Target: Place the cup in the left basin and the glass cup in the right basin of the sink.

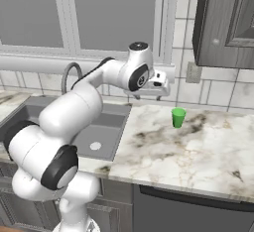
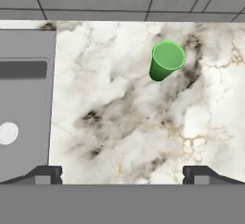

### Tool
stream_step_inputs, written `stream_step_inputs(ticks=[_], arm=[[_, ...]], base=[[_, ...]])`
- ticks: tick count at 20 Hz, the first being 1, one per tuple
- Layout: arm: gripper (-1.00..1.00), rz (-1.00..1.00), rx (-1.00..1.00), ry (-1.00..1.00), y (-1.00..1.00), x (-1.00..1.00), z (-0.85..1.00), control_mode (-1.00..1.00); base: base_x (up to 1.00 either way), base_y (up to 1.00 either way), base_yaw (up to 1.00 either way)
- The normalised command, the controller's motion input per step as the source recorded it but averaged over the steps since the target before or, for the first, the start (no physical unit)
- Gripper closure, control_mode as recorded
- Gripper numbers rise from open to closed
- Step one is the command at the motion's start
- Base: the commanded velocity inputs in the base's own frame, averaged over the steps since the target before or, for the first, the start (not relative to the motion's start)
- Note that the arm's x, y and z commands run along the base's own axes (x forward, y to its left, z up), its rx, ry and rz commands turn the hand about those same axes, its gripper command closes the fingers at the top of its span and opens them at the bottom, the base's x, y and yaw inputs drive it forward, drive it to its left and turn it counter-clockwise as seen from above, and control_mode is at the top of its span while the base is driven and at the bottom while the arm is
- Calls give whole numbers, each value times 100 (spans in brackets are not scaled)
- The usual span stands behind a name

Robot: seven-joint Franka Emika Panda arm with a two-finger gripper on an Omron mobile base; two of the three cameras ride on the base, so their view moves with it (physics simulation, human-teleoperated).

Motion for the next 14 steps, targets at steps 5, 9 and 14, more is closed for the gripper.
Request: stream_step_inputs(ticks=[5, 9, 14], arm=[[-100, -8, 0, -10, -11, 1, -21, -100], [-100, -2, 0, -13, -10, 4, -14, -100], [-100, 0, 0, -5, -3, 16, -13, -100]], base=[[0, 0, 0], [0, 0, 0], [0, 0, 0]])
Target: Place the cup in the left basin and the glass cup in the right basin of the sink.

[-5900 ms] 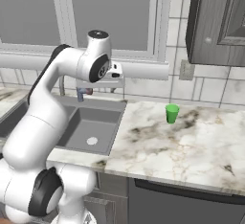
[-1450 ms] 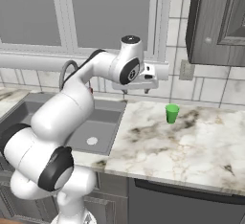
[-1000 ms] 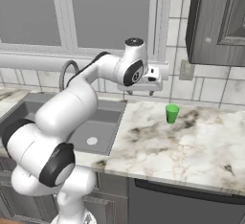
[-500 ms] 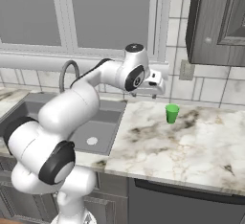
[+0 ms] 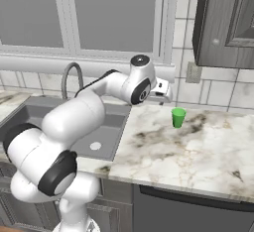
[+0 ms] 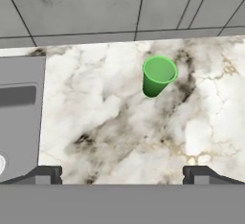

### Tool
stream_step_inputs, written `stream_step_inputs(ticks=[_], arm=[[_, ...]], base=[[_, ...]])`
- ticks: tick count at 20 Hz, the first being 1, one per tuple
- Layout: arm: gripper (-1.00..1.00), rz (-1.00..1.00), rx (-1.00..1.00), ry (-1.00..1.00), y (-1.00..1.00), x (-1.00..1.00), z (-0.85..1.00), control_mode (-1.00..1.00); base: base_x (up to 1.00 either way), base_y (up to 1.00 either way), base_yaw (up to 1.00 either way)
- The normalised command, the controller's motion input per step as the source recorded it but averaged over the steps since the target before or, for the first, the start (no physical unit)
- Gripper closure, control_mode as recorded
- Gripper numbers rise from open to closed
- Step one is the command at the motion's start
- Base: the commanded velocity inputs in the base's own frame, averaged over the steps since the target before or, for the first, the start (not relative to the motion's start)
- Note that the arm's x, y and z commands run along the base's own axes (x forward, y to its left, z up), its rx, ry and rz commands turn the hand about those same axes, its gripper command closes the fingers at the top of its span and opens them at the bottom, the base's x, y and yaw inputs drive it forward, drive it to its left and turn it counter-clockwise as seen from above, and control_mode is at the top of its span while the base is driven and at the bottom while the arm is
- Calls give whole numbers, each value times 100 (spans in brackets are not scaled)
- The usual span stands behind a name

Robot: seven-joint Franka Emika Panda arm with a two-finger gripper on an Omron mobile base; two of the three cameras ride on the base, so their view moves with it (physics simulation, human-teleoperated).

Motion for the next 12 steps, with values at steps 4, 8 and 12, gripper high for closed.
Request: stream_step_inputs(ticks=[4, 8, 12], arm=[[-100, 0, 0, 0, 0, 26, -13, -100], [-100, 0, 0, 0, -4, 24, -10, -100], [-100, 0, -1, 0, -17, 14, -6, -100]], base=[[0, 0, 0], [0, 0, 0], [0, 0, 0]])
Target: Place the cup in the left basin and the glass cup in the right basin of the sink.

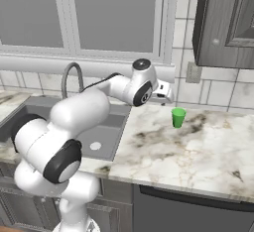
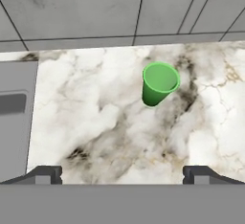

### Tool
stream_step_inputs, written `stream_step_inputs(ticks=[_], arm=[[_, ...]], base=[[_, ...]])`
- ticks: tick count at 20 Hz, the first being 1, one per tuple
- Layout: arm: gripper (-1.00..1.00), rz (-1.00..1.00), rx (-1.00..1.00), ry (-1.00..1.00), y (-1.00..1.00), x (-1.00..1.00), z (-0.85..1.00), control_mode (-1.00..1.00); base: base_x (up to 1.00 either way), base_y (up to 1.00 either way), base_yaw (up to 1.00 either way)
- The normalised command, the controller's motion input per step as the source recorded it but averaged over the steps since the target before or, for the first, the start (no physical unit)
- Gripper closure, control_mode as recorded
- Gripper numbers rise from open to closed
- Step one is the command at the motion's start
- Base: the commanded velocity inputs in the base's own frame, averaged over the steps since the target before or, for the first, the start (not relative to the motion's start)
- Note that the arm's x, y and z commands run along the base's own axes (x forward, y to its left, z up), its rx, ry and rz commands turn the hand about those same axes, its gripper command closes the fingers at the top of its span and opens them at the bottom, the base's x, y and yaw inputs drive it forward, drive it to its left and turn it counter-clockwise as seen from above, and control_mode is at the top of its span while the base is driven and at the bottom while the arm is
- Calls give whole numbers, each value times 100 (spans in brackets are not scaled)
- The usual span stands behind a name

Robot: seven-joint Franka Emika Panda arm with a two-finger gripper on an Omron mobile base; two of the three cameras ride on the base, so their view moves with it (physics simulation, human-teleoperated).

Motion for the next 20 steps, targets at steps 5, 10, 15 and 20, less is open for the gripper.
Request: stream_step_inputs(ticks=[5, 10, 15, 20], arm=[[-100, 0, 0, 1, -16, 15, -4, -100], [-100, 0, 0, 0, -6, 9, -5, -100], [-100, 0, 0, 0, -7, 9, -9, -100], [-100, 0, 0, 0, -5, 4, -12, -100]], base=[[0, 0, 0], [0, 0, 0], [0, 0, 0], [0, 0, 0]])
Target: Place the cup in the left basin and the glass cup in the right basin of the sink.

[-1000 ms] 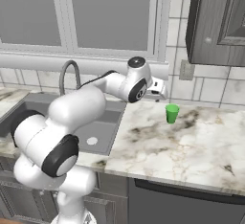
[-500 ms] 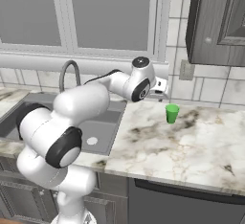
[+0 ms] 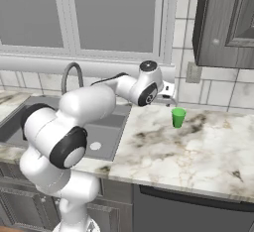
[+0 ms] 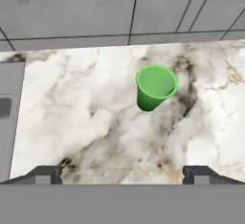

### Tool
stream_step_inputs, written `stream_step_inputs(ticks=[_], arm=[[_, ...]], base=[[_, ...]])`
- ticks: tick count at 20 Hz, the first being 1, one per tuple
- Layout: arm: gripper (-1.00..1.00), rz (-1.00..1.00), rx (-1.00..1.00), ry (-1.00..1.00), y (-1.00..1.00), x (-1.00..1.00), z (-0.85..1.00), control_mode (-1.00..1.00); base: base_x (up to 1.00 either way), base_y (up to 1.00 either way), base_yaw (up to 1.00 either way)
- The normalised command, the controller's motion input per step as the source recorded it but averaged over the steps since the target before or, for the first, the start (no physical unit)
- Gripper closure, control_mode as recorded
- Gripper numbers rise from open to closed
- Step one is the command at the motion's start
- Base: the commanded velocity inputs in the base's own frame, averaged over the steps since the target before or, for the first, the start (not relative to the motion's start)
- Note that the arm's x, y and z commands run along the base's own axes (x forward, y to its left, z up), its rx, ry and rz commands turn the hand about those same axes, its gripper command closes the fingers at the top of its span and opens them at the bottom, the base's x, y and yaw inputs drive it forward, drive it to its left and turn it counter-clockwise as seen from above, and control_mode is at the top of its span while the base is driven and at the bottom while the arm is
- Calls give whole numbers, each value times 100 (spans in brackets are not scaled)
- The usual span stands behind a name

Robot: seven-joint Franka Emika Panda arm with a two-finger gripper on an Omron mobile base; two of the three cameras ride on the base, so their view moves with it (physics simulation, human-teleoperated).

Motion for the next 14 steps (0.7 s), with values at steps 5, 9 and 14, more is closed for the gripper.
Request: stream_step_inputs(ticks=[5, 9, 14], arm=[[-100, 0, 0, 0, -4, 8, -14, -100], [-100, 0, 0, 0, -1, 8, -15, -100], [-100, 0, 0, 0, -8, 8, -11, -100]], base=[[0, 0, 0], [0, 0, 0], [0, 0, 0]])
